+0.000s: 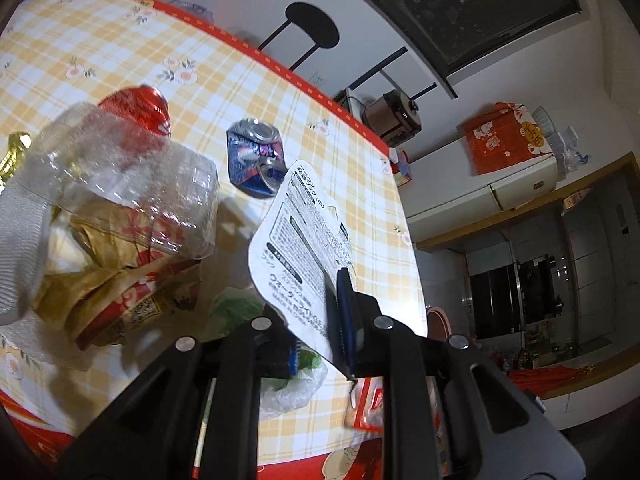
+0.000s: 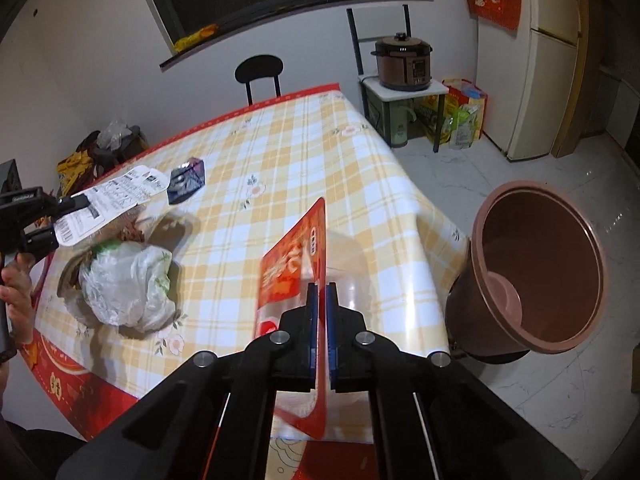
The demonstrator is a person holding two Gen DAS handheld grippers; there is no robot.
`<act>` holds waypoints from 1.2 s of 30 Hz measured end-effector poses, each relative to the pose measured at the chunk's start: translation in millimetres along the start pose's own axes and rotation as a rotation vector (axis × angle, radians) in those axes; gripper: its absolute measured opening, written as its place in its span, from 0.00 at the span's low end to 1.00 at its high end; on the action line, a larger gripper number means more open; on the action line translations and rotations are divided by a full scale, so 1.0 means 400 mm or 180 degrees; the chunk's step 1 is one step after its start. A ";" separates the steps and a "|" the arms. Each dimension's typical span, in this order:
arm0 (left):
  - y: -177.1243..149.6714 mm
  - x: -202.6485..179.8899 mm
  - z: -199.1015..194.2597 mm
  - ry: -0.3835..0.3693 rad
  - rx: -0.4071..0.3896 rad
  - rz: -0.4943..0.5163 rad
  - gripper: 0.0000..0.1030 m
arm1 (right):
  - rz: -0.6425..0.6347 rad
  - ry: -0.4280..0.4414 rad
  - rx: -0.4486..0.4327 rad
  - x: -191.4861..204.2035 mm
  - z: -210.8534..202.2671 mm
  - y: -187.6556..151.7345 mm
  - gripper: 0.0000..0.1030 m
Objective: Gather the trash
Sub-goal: 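Grasp the white paper label sheet with the left tool while the right tool holds the box, then carry the plastic box over the brown bin and open the right tool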
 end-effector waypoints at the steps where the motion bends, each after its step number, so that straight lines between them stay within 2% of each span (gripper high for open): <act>1: 0.000 -0.008 -0.012 -0.0003 -0.0025 0.0051 0.19 | 0.0001 0.0001 -0.0032 0.001 -0.006 0.005 0.05; 11: -0.010 -0.081 -0.104 -0.0022 -0.0143 0.0654 0.19 | -0.0135 0.0006 -0.0301 0.069 -0.080 0.066 0.03; 18: -0.021 -0.086 -0.156 -0.0123 -0.0069 0.0911 0.19 | -0.0230 -0.0074 -0.0409 0.150 -0.128 0.085 0.03; 25: -0.021 -0.071 -0.199 -0.0347 0.0043 0.1076 0.19 | -0.0251 -0.0285 -0.0518 0.232 -0.182 0.091 0.03; 31: -0.027 -0.083 -0.203 -0.0460 0.0154 0.1143 0.19 | -0.0212 -0.0406 -0.0572 0.241 -0.220 0.085 0.03; 36: -0.048 -0.126 -0.197 -0.0475 0.0078 0.1168 0.19 | -0.0223 -0.0344 -0.0627 0.189 -0.229 0.091 0.03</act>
Point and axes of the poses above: each gripper's, at about its wrist camera, not at the fingertips, and z roughly the way its jaws point, x to its left, y to its top, the point moved 2 cm from there along z, roughly the way its jaws point, and after that the axes turned 11 degrees about -y, right-handed, at the moved point
